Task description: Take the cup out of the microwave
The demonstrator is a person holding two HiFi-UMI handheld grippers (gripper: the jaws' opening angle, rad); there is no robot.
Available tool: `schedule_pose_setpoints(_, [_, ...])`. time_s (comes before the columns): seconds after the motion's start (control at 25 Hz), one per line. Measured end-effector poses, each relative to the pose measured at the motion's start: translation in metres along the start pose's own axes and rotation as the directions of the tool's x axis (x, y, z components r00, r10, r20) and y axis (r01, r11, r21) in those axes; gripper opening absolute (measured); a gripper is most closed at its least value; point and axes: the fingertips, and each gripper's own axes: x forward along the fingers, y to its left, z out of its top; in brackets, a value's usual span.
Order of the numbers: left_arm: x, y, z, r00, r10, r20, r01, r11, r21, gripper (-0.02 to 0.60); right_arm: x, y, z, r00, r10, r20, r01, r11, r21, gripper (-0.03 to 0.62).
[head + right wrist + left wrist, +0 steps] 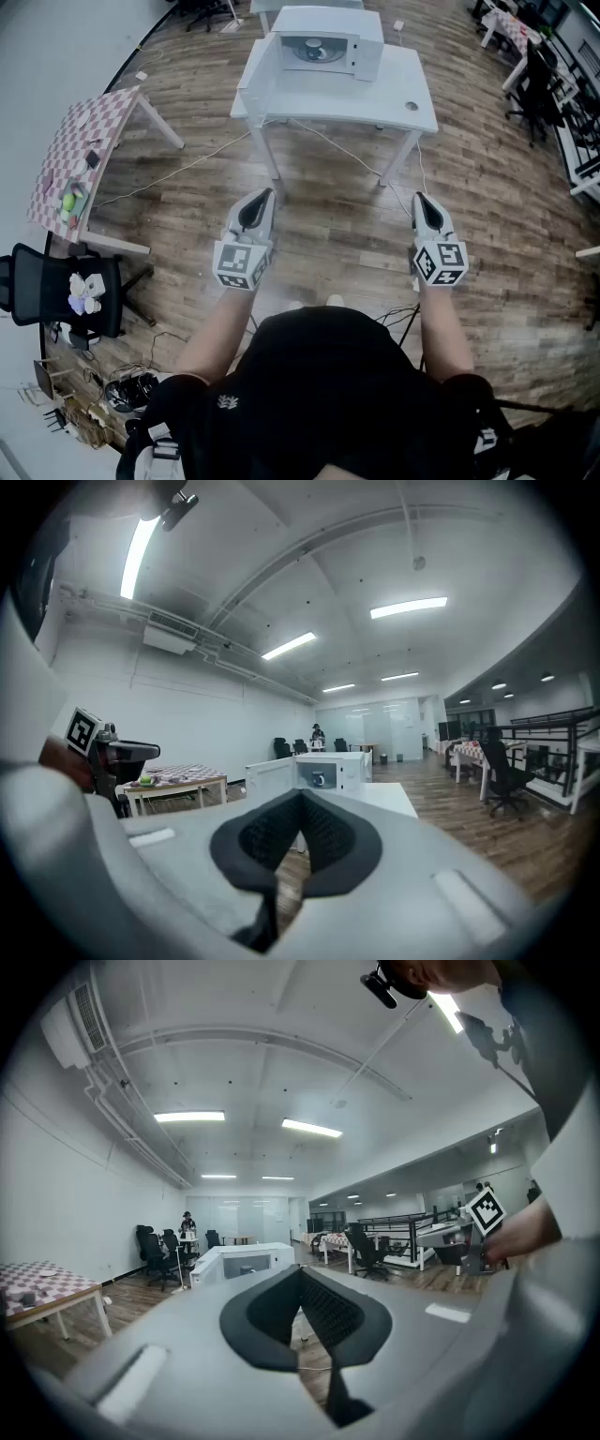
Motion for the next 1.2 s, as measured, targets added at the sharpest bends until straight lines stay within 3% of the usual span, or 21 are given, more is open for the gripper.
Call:
schedule_pose_setpoints(0.36, [0.03,-0.043,0.014,1.0,0.004,0.027,-0.005,1.0,0.031,0.0,-0.011,-0.038,0.007,0.997,0.062,0.036,-0.063,0.998,0.002,-0.002])
schedule_pose_setpoints(0.52, [0.031,-0.047,0.005,0.999,0.034,-0.006,-0.034,0.999,0.027,0.0,-0.002,-0.048,-0.005,0.997,0.078,0.012,-0.077,0.997,-0.006,0.0])
schedule_pose_setpoints(0.72, [0.042,-0.038,-0.004,0.998,0.05,-0.031,-0.049,0.998,0.033,0.0,0.011,-0.055,-0.014,0.997,0.075,-0.004,-0.074,0.997,0.035,0.0])
schedule_pose_setpoints(1.2, [0.144,0.0,0.0,1.0,-0.001,0.023,0.0,0.999,0.033,0.0,0.068,-0.089,-0.018,0.999,0.027,-0.02,-0.026,0.998,0.053,0.0])
